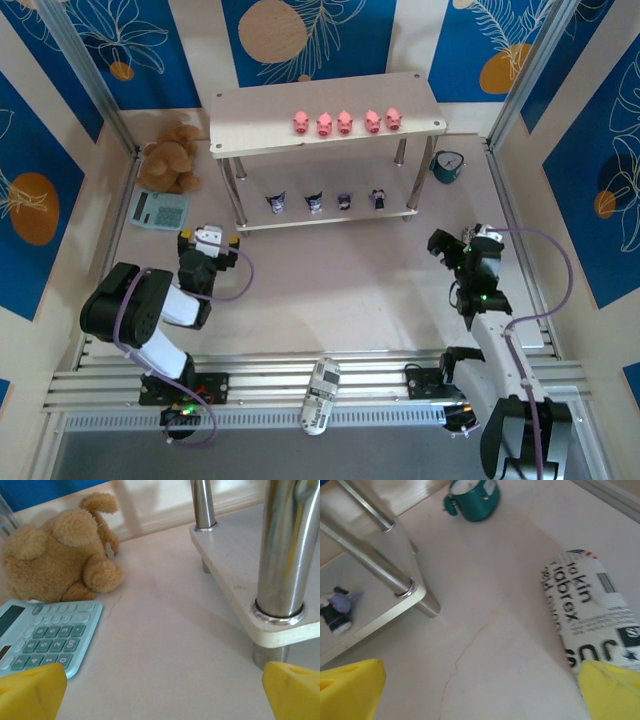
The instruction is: Place and organize the plastic toys onto the shelf
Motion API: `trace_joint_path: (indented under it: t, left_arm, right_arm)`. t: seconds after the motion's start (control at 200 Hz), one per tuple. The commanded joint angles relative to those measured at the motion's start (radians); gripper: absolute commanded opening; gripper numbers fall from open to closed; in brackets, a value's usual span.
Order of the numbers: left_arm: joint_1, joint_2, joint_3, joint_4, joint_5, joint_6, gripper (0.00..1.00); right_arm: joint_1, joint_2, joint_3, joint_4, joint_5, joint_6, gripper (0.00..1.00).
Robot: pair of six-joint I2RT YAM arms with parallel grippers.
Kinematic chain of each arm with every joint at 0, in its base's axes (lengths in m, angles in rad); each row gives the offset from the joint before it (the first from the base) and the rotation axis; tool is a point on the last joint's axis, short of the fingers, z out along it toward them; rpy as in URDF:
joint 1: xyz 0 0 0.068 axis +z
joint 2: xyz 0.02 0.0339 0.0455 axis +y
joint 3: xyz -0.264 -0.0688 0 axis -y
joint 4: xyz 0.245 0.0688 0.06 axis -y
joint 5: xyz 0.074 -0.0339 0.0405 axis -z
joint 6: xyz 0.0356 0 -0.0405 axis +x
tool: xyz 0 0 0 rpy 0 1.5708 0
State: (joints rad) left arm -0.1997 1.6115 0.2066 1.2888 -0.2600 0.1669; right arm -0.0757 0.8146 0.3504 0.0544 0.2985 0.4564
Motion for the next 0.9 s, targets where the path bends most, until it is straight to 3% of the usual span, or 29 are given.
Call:
trace_joint_path:
  t: [0.0, 0.29, 0.47, 0.585, 0.63, 0.745, 0.785, 0.83, 0.895]
  left_arm:
    - [0.010, 0.000, -0.013, 0.052, 0.070, -0.009, 1.00]
    - [0.009, 0.001, -0.019, 0.067, 0.082, -0.005, 1.00]
    - [0.008, -0.001, -0.018, 0.061, 0.084, -0.003, 1.00]
    - [0.010, 0.000, -0.016, 0.060, 0.085, -0.004, 1.00]
    - [0.010, -0.001, -0.015, 0.055, 0.085, -0.004, 1.00]
    - [0.010, -0.007, -0.003, 0.028, 0.083, -0.006, 1.00]
    - [0.013, -0.012, 0.000, 0.013, 0.084, -0.009, 1.00]
    - [0.013, -0.013, 0.007, 0.002, 0.083, -0.012, 1.00]
    - [0.016, -0.015, 0.010, -0.007, 0.084, -0.014, 1.00]
  right_arm:
    - [0.067, 0.050, -0.073, 0.307, 0.116, -0.136, 0.99]
    - [0.100, 0.408, -0.107, 0.744, 0.131, -0.229, 0.99]
    - [0.159, 0.549, -0.042, 0.815, 0.138, -0.323, 0.99]
    - [0.224, 0.667, -0.051, 0.977, 0.164, -0.409, 0.99]
    - [0.224, 0.661, -0.041, 0.950, 0.164, -0.407, 0.99]
    - [0.140, 0.698, 0.043, 0.772, 0.009, -0.349, 0.99]
    - [0.106, 0.741, 0.031, 0.883, -0.049, -0.326, 0.99]
    - [0.095, 0.695, 0.054, 0.743, -0.038, -0.305, 0.99]
    - [0.101, 0.725, 0.033, 0.846, -0.031, -0.312, 0.99]
